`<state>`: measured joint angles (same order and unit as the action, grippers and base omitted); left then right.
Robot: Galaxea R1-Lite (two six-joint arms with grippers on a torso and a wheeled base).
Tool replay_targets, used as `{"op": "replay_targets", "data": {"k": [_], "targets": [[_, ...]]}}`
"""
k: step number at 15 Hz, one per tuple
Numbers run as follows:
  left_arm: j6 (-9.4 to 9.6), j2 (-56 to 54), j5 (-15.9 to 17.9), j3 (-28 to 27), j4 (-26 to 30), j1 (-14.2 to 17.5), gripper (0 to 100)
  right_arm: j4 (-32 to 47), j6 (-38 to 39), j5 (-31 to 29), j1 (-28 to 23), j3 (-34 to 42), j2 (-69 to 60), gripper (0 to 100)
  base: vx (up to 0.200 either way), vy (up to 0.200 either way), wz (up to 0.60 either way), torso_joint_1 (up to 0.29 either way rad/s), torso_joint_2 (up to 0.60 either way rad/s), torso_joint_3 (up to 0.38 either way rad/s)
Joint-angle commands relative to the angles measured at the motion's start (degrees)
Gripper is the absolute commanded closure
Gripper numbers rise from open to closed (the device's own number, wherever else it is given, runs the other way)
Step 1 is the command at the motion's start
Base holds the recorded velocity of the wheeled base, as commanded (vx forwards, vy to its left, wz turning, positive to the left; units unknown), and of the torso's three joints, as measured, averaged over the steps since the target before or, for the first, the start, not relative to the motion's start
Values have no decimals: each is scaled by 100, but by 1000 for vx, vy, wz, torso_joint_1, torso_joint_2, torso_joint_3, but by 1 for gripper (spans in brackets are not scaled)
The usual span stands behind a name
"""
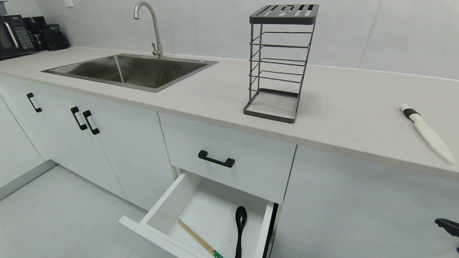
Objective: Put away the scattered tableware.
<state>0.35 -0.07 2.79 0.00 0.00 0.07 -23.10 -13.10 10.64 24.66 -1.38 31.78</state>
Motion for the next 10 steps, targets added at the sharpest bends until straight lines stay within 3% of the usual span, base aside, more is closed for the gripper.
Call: {"op": "replay_targets", "data": {"k": [1, 7, 10], "targets": [[0, 7, 2, 0, 0, 1, 0, 227, 18, 43, -366, 15, -1025, 0, 0, 0, 0, 0, 0, 0], [0, 7, -7, 0, 0, 1, 0, 1027, 194, -10, -1772, -196, -2466, 0, 0, 0, 0, 0, 0, 0], [0, 7, 2, 0, 0, 1, 0, 1124, 194, -71, -1851, -196, -2536, 0, 0, 0, 0, 0, 0, 0]]}}
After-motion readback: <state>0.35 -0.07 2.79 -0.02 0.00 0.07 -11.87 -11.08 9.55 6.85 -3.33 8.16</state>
